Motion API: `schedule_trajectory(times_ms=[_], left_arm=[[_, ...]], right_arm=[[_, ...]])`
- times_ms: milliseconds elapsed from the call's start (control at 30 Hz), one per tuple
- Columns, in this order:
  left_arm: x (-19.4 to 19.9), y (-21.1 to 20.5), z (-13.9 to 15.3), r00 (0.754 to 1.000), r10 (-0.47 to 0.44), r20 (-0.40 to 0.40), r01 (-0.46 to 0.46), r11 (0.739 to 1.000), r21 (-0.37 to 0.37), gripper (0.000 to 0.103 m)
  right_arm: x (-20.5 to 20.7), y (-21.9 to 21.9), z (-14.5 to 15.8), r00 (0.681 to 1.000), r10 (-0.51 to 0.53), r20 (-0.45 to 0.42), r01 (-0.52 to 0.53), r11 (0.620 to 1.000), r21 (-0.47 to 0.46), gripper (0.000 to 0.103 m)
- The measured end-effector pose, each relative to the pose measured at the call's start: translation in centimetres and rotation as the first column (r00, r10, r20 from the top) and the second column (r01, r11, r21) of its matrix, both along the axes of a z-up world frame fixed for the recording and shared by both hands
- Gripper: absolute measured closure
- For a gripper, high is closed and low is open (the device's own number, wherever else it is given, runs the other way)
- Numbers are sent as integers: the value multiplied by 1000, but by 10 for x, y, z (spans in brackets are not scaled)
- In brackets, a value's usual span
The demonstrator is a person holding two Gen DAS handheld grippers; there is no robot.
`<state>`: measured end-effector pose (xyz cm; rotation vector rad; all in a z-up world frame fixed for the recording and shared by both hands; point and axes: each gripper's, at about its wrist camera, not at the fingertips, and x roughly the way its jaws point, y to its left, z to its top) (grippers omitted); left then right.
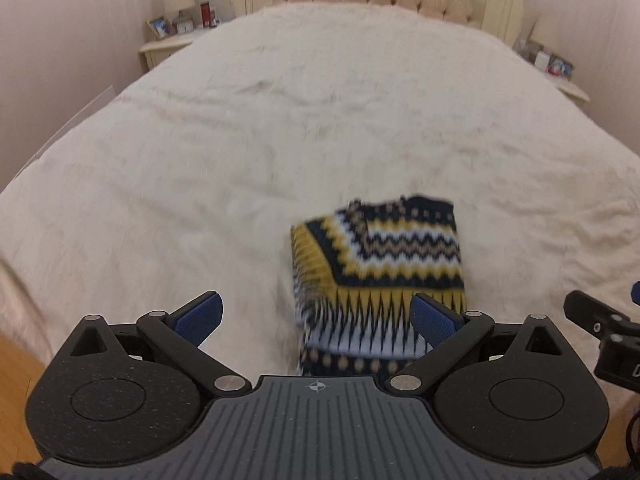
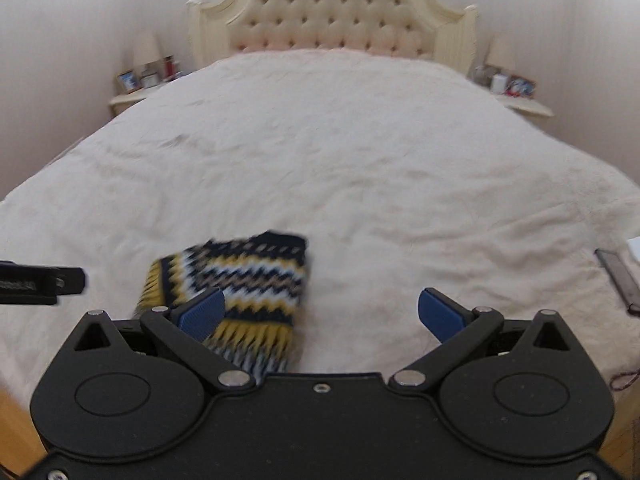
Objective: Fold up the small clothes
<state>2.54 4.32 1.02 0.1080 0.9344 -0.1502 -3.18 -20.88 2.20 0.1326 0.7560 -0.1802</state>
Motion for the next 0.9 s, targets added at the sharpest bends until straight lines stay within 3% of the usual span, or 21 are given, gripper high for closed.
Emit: schedule_trajectory(times_ms=[300,900], left_arm=[[-25,0,-3,997,12,-73,-11,1000,16,2],[-38,-5,-9,992,3,-123,1,1000,26,2]], right_arm=[[-24,4,-3,998,3,-61,5,993,122,1],[-37,11,-6,995,21,-101,-7,992,129,1]])
